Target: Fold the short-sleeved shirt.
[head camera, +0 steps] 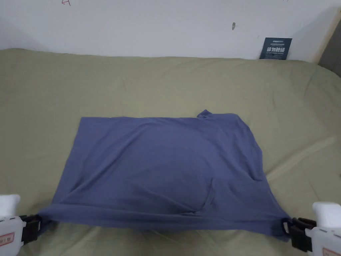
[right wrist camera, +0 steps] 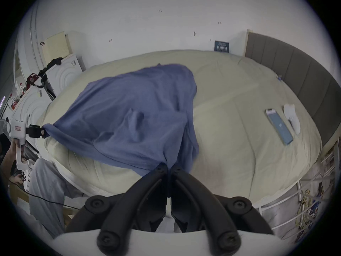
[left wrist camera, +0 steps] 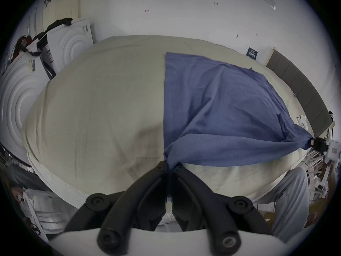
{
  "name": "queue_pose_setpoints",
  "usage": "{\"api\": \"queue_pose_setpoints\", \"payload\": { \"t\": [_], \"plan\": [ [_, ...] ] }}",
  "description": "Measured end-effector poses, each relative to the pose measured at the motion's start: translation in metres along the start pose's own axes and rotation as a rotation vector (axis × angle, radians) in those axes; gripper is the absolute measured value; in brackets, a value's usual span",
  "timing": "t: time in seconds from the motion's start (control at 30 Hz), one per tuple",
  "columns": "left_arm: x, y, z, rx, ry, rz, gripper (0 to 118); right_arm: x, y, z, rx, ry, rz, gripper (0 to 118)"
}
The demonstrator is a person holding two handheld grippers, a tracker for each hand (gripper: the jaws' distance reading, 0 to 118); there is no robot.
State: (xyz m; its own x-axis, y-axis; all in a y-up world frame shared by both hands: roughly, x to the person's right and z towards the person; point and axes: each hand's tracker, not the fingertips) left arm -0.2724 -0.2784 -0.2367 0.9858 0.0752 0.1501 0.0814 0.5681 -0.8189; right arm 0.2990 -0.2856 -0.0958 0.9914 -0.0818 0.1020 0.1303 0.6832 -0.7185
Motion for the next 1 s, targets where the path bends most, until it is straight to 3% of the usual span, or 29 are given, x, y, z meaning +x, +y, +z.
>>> {"api": "queue_pose_setpoints", "payload": {
  "t": [0.27, 0.5, 0.73, 0.77, 0.8, 0.83, 0.87, 0.93, 1.0],
  "plan": [
    [-0.005, 0.072, -0.006, 0.063, -0.021, -0.04, 2, 0.004, 0.09, -0.028, 0.068, -0.019, 0.026, 4],
    [-0.009, 0.133, -0.061, 0.027, -0.062, -0.015, 2, 0.009, 0.157, -0.094, 0.034, -0.044, 0.027, 4],
    [-0.002, 0.166, -0.123, -0.041, -0.056, -0.023, 4, 0.019, 0.182, -0.17, -0.043, -0.053, 0.007, 6],
    [-0.003, 0.168, -0.131, -0.042, -0.054, -0.017, 11, 0.021, 0.183, -0.178, -0.055, -0.046, 0.005, 16],
    [-0.004, 0.168, -0.136, -0.049, -0.064, -0.005, 36, 0.022, 0.182, -0.184, -0.067, -0.045, -0.011, 47],
    [-0.004, 0.167, -0.139, -0.043, -0.076, 0.013, 93, 0.023, 0.179, -0.187, -0.072, -0.041, -0.042, 101],
    [-0.004, 0.166, -0.14, -0.038, -0.07, 0.023, 93, 0.025, 0.178, -0.187, -0.075, -0.03, -0.082, 101],
    [-0.005, 0.158, -0.137, -0.012, -0.054, 0.029, 118, 0.027, 0.172, -0.181, -0.088, -0.043, -0.094, 118],
    [-0.009, 0.151, -0.118, 0.033, -0.04, 0.033, 117, 0.025, 0.165, -0.156, -0.012, -0.036, -0.088, 111]
  ]
}}
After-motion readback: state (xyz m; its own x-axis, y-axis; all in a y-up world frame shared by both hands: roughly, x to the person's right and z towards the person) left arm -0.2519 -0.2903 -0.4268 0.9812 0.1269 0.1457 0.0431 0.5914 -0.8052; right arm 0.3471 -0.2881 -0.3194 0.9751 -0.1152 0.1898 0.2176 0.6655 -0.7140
